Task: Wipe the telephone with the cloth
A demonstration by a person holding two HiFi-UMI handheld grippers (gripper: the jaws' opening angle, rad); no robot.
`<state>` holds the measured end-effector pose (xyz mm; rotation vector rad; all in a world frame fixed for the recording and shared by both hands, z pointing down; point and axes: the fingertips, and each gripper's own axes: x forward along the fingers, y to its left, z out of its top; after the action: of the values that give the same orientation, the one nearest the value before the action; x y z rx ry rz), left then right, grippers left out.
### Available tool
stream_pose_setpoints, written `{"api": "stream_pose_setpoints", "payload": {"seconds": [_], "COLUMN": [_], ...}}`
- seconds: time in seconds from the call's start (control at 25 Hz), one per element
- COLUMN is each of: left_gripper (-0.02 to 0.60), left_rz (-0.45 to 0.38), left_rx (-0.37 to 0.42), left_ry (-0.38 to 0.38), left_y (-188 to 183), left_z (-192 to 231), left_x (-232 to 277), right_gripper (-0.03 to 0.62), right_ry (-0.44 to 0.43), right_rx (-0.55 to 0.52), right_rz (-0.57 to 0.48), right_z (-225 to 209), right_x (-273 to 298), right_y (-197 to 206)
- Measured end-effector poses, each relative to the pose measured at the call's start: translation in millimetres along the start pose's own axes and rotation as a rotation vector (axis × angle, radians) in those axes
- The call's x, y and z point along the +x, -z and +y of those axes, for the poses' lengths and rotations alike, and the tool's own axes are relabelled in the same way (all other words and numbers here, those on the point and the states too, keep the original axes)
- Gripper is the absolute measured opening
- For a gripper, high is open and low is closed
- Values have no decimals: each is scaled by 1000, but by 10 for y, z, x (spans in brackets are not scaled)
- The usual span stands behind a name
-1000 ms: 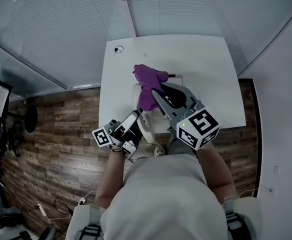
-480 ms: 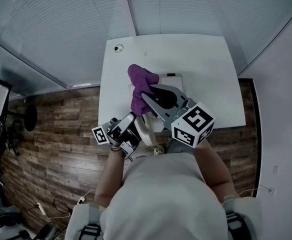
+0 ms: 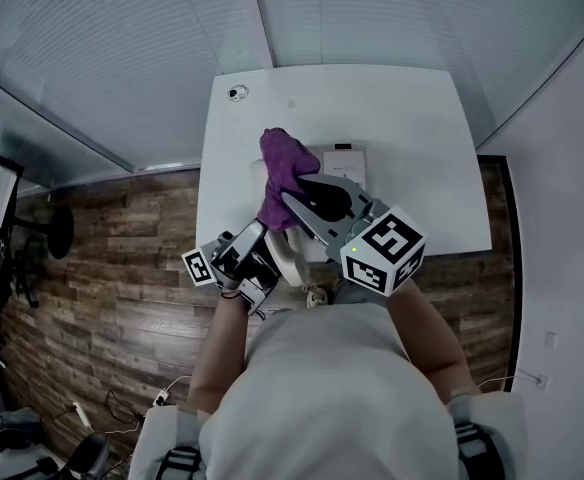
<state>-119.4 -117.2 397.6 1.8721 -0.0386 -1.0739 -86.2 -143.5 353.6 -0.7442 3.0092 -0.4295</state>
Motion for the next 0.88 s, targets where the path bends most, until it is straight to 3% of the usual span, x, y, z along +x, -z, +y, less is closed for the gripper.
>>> {"api": "stream_pose_setpoints", "payload": {"seconds": [0.88], "left_gripper": [225], "left_rz": [-33], "left_rx": [31], "left_ry": [-5], "left_y": [-63], "left_z": [-59], "left_x": [50], "right_gripper": [83], "right_ry": [-94], "right_rx": [6], "right_rz": [95], "right_z": [243], "right_x": [-85], "right_y": [285]}}
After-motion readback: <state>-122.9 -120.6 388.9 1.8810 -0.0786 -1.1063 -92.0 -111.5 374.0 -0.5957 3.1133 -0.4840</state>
